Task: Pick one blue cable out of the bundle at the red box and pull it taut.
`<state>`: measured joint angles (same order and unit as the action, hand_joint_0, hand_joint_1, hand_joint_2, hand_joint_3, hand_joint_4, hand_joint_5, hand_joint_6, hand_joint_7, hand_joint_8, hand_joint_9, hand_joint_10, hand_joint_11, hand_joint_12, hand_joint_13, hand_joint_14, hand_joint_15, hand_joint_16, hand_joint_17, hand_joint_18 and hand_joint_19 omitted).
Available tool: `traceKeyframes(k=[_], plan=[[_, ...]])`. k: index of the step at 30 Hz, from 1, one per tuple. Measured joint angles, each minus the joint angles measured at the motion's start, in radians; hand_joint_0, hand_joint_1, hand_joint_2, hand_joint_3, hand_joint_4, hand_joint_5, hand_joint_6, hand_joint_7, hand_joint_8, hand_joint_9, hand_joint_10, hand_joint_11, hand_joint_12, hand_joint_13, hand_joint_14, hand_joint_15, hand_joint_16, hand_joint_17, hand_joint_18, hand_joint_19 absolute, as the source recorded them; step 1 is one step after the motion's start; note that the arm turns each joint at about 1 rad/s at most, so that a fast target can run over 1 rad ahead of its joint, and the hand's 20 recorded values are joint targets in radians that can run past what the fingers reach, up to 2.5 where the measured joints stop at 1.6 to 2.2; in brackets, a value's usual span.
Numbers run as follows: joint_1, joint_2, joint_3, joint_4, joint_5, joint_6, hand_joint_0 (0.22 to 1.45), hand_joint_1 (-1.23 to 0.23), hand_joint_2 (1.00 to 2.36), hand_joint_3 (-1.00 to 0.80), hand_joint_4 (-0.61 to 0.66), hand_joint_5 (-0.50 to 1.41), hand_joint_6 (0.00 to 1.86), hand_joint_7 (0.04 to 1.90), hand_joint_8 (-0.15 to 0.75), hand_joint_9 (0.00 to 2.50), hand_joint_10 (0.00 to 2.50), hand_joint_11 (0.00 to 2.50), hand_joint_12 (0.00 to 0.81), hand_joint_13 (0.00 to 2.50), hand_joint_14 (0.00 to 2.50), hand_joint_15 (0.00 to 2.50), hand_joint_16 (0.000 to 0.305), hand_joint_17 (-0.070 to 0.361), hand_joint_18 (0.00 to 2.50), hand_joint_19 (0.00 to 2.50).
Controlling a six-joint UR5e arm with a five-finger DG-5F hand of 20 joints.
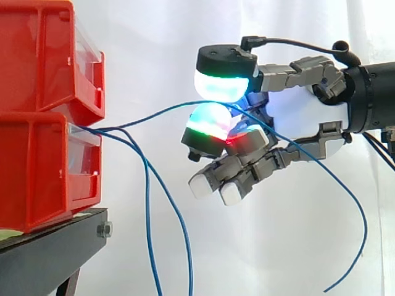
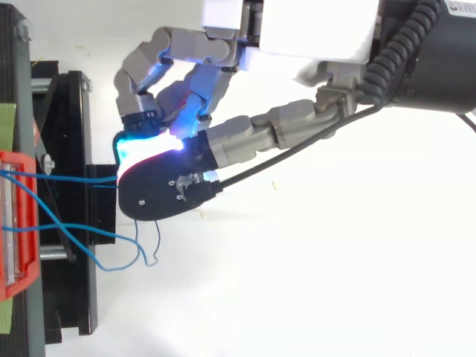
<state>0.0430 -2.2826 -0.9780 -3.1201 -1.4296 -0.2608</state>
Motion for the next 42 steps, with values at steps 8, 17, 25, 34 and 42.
traceKeyframes(k=[8,17,25,34,42], plan=[[0.0,0.0,0.0,0.0,0.0,0.0,0.62,-0.81,1.01,-0.25,0.22,-0.14,0.89,1.09,0.38,1.12,0.02,1.17,0.379,0.68,0.01,0.38,0.052,0.118,0.68,0.45],[0.0,0.0,0.0,0.0,0.0,0.0,0.63,-0.83,1.01,-0.31,0.23,-0.15,0.89,1.08,0.366,1.1,0.02,1.18,0.371,0.67,0.01,0.39,0.051,0.114,0.67,0.45],[0.0,0.0,0.0,0.0,0.0,0.0,0.63,-0.85,1.01,-0.34,0.23,-0.15,0.9,1.08,0.366,1.1,0.02,1.18,0.369,0.67,0.01,0.39,0.051,0.114,0.67,0.46],[0.0,0.0,0.0,0.0,0.0,0.0,0.55,-0.68,1.0,-0.49,0.22,-0.15,0.89,1.06,0.379,1.11,0.02,1.17,0.378,0.67,0.02,0.38,0.053,0.118,0.67,0.47],[0.001,0.0,0.0,0.0,0.0,0.0,0.52,-0.67,1.0,-0.5,0.21,-0.15,0.89,1.04,0.383,1.12,0.02,1.17,0.386,0.68,0.01,0.39,0.054,0.123,0.67,0.47]])
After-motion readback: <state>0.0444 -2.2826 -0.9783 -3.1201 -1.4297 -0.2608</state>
